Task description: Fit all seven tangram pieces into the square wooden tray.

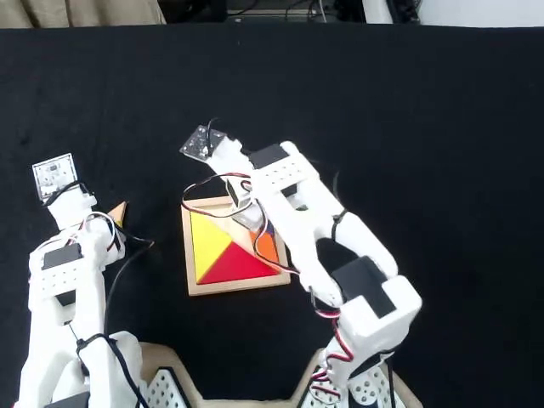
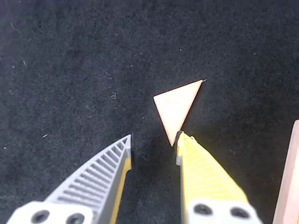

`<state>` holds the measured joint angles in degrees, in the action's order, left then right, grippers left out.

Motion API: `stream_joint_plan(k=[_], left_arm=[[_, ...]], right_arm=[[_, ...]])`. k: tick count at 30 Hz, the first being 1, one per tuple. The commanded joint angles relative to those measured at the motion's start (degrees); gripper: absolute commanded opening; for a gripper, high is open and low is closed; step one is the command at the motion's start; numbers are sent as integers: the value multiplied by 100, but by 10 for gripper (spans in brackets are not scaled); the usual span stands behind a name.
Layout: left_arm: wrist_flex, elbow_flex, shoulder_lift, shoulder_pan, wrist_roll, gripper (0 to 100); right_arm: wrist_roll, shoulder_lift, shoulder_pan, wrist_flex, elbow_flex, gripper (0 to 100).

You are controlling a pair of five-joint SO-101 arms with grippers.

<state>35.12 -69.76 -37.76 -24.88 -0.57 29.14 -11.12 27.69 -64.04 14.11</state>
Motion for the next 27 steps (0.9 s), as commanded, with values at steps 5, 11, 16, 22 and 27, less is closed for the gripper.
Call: stream_joint_plan(k=[5,11,16,22,27], left_arm=[[-123,40,-79,31,-18,166],[-123,40,-79,31,-18,166],[-123,40,-79,31,-18,166],[-123,40,-79,31,-18,166],[-123,40,-79,31,-18,166]], right_arm=[[-264,497,396,598,418,11],[-273,136,484,677,365,11],[-273,-242,97,659,163,11],[-264,-330,-246,501,48,11],[-264,-101,26,141,-136,11]])
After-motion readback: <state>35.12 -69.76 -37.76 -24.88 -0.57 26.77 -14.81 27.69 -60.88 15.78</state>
